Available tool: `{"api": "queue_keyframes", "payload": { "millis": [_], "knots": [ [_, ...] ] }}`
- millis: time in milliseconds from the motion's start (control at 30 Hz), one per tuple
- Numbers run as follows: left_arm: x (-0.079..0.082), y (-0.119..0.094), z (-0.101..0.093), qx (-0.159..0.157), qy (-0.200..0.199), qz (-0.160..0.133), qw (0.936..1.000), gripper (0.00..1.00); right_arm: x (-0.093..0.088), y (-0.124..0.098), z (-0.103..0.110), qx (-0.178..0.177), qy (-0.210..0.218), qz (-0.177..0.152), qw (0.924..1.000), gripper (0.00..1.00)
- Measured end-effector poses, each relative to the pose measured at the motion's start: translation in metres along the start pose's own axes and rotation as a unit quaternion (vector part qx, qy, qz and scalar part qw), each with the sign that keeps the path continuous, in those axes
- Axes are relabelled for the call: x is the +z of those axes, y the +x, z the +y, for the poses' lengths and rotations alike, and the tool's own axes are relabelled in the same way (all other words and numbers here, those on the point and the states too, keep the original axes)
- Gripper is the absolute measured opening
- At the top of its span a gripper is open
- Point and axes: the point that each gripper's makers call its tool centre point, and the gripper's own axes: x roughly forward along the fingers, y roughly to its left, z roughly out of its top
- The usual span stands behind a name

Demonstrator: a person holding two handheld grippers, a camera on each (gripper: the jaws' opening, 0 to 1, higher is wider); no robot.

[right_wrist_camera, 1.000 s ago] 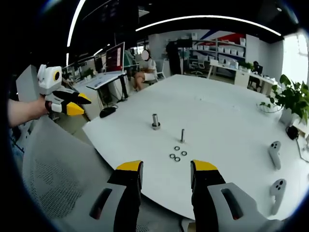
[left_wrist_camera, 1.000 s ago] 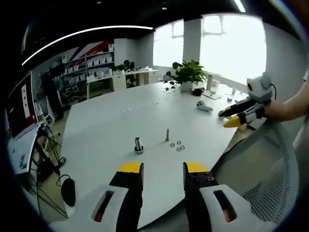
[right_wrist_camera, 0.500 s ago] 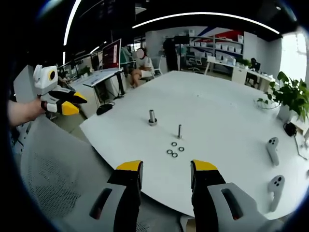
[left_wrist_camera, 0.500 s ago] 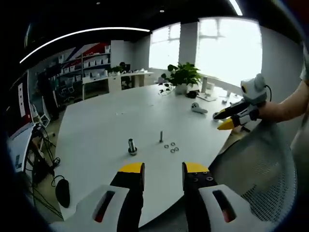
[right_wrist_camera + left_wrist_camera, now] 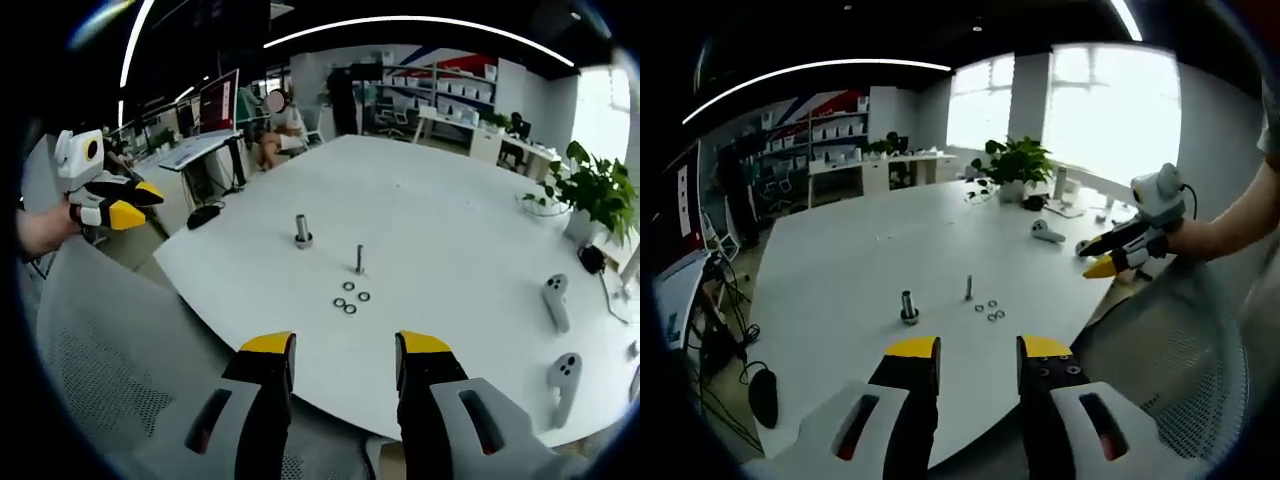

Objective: Place the washer onto the threaded stud by aligning its center hole with the stud, sliding it down to the base, and recovering from edge contact or off-axis alignment until the washer reaches the visible bottom stop.

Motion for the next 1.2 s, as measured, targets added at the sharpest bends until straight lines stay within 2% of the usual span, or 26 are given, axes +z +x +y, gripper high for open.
{"api": "queue_keyframes", "payload": {
  "millis": [67,200,300,433,567,867,1033,1200],
  "knots": [
    [0.002,-0.001,-0.002,-0.01,-0.015,-0.006,0.9998,0.27,-0.002,0.0,-0.002,-0.006,0.0,0.005,1.0,0.42],
    [0.004,-0.001,-0.003,-0.013,-0.017,-0.012,0.9997,0.29,-0.004,0.001,-0.003,-0.008,-0.005,0.013,0.9999,0.42],
    [0.002,0.001,-0.009,-0.021,-0.01,-0.005,0.9997,0.29,-0.006,0.0,-0.004,-0.012,-0.004,0.013,0.9998,0.42],
    [0.004,0.0,-0.012,-0.022,0.004,-0.01,0.9997,0.29,-0.009,0.0,-0.008,-0.019,-0.003,0.021,0.9996,0.42],
    [0.001,0.001,-0.012,-0.033,-0.008,-0.003,0.9994,0.29,-0.011,0.001,-0.008,-0.021,-0.008,0.027,0.9994,0.42],
    [-0.003,0.003,-0.01,-0.028,-0.001,0.007,0.9996,0.29,-0.012,0.003,-0.007,-0.015,-0.006,0.031,0.9994,0.42],
    [-0.002,0.001,-0.008,-0.026,-0.004,0.001,0.9996,0.3,-0.008,0.001,-0.009,-0.021,0.004,0.023,0.9995,0.42],
    [-0.001,0.001,-0.008,-0.027,-0.005,0.0,0.9996,0.31,-0.01,0.002,-0.005,-0.013,-0.001,0.032,0.9994,0.42]
  ]
}}
